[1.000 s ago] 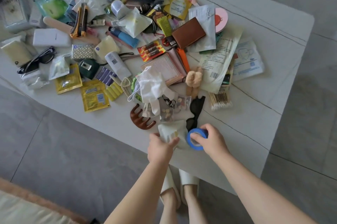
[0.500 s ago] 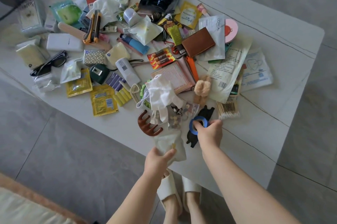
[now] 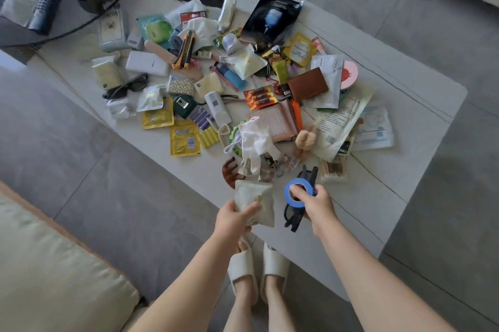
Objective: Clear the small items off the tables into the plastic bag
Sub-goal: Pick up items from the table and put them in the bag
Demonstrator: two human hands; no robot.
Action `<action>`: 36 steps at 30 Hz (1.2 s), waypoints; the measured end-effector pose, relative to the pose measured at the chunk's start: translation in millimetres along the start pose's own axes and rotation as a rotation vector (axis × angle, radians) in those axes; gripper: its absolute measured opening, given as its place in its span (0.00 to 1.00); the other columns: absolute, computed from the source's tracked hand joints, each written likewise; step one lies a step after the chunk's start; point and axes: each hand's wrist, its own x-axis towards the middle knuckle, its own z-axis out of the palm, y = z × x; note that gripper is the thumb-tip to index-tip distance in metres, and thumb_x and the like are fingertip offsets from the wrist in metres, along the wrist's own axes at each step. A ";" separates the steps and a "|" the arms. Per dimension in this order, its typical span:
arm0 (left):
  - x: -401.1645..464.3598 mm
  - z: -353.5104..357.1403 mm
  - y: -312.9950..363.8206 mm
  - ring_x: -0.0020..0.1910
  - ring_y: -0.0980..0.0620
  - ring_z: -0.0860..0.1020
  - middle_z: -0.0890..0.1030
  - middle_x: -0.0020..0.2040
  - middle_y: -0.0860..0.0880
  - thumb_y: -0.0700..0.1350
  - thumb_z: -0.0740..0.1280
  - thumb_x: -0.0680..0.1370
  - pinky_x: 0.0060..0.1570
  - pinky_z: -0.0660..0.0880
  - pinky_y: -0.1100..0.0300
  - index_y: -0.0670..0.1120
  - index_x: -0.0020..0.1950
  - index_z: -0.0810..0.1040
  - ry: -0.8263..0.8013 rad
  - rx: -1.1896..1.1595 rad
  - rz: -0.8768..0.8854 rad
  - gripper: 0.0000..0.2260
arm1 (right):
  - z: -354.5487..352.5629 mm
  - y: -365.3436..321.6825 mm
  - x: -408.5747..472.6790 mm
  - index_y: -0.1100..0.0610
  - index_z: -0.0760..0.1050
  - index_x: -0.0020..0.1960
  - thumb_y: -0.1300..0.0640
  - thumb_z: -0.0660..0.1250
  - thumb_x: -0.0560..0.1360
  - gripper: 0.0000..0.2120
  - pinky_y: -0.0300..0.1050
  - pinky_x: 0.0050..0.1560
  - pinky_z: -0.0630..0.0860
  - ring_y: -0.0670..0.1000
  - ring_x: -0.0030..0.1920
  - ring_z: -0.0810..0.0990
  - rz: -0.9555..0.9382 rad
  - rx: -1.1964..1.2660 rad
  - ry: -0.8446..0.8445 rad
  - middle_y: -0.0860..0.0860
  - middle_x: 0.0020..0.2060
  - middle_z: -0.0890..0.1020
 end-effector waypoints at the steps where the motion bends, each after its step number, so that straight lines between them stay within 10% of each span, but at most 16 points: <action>1: -10.9 -4.3 7.7 0.43 0.48 0.83 0.82 0.47 0.47 0.49 0.73 0.72 0.49 0.80 0.51 0.47 0.50 0.76 0.007 -0.029 0.005 0.11 | -1.1 -8.6 -12.5 0.57 0.71 0.54 0.52 0.73 0.71 0.18 0.57 0.58 0.77 0.55 0.51 0.80 -0.003 -0.012 -0.034 0.54 0.50 0.79; 6: -74.7 -37.2 43.7 0.41 0.48 0.82 0.82 0.48 0.43 0.46 0.70 0.75 0.48 0.80 0.53 0.44 0.54 0.75 0.062 -0.254 0.036 0.11 | 5.3 -55.9 -81.5 0.59 0.67 0.65 0.52 0.73 0.71 0.28 0.56 0.63 0.73 0.57 0.58 0.77 -0.097 -0.083 -0.188 0.57 0.58 0.77; 11: -136.2 -90.5 62.9 0.39 0.49 0.79 0.79 0.44 0.45 0.44 0.68 0.77 0.45 0.80 0.55 0.41 0.54 0.74 0.151 -0.478 0.103 0.10 | 35.3 -107.5 -154.1 0.55 0.73 0.58 0.59 0.71 0.72 0.15 0.36 0.38 0.74 0.46 0.43 0.80 -0.226 -0.154 -0.395 0.49 0.44 0.81; 16: -183.1 -159.4 63.1 0.38 0.49 0.79 0.79 0.44 0.44 0.43 0.67 0.78 0.31 0.80 0.60 0.40 0.55 0.74 0.236 -0.677 0.164 0.09 | 90.9 -143.5 -223.7 0.58 0.75 0.57 0.59 0.69 0.74 0.12 0.42 0.41 0.76 0.54 0.46 0.81 -0.265 -0.252 -0.522 0.57 0.49 0.82; 31: -301.0 -408.4 -11.7 0.26 0.55 0.80 0.80 0.38 0.45 0.42 0.65 0.79 0.29 0.79 0.62 0.44 0.45 0.76 0.551 -0.999 0.365 0.04 | 339.2 -127.7 -405.8 0.56 0.75 0.54 0.58 0.72 0.72 0.12 0.44 0.45 0.76 0.54 0.48 0.81 -0.421 -0.596 -0.883 0.55 0.49 0.82; 36: -321.8 -457.9 -65.3 0.36 0.48 0.78 0.79 0.41 0.44 0.40 0.61 0.81 0.33 0.80 0.58 0.41 0.54 0.74 0.657 -1.195 0.321 0.05 | 414.7 -94.6 -451.6 0.56 0.77 0.50 0.59 0.72 0.71 0.08 0.49 0.47 0.76 0.56 0.45 0.81 -0.460 -0.778 -0.961 0.56 0.44 0.83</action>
